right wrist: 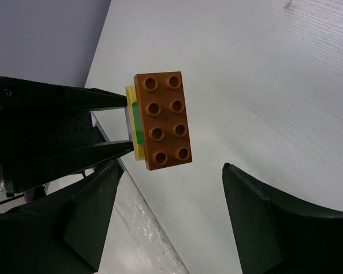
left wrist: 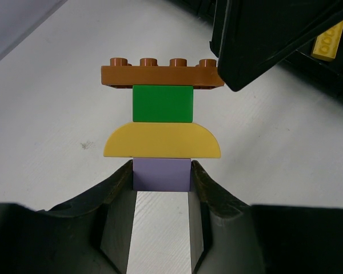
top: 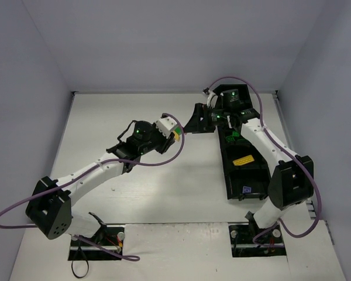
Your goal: Sort the legos into containers by color
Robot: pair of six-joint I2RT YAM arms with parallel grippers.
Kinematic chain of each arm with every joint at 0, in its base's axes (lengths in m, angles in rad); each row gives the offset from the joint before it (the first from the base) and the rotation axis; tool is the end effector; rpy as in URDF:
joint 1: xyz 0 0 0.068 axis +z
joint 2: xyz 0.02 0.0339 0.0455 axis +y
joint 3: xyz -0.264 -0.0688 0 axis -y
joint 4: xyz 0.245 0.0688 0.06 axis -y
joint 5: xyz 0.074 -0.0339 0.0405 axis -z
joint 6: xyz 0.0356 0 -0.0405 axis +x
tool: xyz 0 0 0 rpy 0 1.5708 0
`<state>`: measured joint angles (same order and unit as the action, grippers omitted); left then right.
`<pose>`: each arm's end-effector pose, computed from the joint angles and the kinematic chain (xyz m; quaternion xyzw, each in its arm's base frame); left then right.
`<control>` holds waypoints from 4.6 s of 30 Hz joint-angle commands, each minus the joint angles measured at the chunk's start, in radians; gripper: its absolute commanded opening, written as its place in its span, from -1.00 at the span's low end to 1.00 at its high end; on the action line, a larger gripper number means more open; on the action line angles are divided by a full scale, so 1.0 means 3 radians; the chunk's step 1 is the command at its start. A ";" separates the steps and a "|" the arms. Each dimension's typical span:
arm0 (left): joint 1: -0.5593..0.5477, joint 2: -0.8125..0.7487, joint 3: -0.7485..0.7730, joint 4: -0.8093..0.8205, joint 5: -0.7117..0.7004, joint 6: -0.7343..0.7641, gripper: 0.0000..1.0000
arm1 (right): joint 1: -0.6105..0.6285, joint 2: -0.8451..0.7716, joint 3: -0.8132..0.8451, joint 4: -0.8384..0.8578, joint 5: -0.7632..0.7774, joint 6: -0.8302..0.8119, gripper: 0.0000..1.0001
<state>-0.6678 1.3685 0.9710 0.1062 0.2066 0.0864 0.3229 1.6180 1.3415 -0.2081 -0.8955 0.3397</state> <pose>0.2470 -0.2041 0.3013 0.3511 0.7192 -0.2495 0.5452 0.3418 0.1437 0.3232 -0.2172 0.7736 0.5020 0.3200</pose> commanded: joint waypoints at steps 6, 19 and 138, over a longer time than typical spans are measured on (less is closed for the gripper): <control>-0.0019 -0.0149 0.0153 0.0249 0.0094 0.0024 -0.74 | 0.0074 0.0047 0.0171 0.0152 -0.0083 -0.0043 0.28; -0.0019 -0.0164 0.0143 0.0326 0.0135 0.0014 -0.74 | 0.0130 0.0129 0.0192 0.0172 -0.0017 -0.0043 -0.12; -0.1645 0.1599 0.1493 0.0622 0.0790 -0.0815 -0.68 | -0.0872 -0.1553 -0.0437 -0.0078 0.2101 -0.0013 -1.00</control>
<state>-1.1351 1.8309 1.3422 0.1837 0.4515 -0.1440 0.0658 1.1797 1.1866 -0.2722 -0.2764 0.3363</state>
